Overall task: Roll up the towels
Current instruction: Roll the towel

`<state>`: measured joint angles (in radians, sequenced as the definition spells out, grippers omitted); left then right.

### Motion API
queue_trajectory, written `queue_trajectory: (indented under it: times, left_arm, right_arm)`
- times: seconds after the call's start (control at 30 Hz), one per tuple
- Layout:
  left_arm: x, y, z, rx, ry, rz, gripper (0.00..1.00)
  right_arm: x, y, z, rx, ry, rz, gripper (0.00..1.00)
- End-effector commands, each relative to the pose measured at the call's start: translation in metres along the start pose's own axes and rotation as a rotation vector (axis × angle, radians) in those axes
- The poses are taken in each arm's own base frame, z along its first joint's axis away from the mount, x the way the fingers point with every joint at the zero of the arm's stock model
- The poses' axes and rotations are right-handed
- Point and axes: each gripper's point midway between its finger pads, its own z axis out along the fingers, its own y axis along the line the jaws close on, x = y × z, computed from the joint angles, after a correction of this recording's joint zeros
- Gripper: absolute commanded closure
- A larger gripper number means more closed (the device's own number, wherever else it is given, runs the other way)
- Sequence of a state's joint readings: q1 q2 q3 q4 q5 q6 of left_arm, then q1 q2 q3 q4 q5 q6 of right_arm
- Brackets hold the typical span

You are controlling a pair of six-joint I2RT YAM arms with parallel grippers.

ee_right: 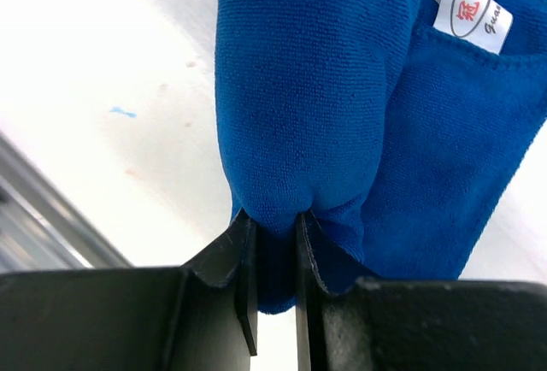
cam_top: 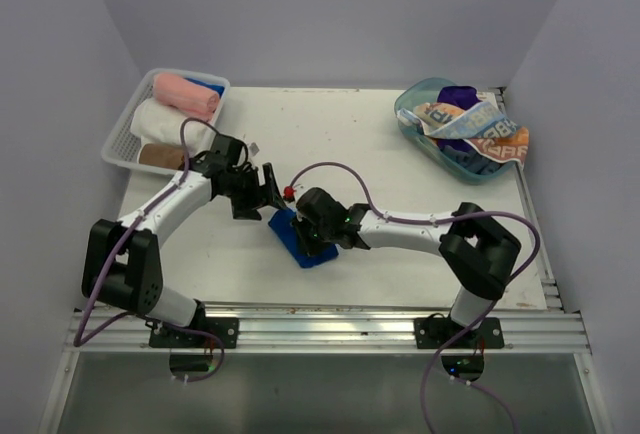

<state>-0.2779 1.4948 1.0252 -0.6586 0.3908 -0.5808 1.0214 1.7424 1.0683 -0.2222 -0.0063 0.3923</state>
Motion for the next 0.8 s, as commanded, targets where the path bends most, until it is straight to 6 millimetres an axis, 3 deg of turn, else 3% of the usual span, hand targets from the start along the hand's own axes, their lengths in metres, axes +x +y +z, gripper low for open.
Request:
queue_trajectory:
  times: [0.0,0.23,0.5,0.77]
  left_arm:
    - [0.014,-0.008,-0.001,0.079,0.020,0.021,0.18]
    - [0.033,-0.011,0.012,0.094,0.061,0.037,0.16]
    - [0.039,0.005,0.031,0.040,0.093,0.032,0.18]
    - [0.048,0.021,0.048,-0.005,0.129,0.014,0.34]
  right_arm:
    - [0.002,0.033,-0.006,-0.187,0.012,0.088,1.00]
    - [0.001,0.037,-0.006,-0.276,0.020,0.165,1.00]
    - [0.008,0.027,-0.007,-0.314,0.022,0.256,1.00]
    - [0.014,0.022,-0.008,-0.302,0.034,0.277,1.00]
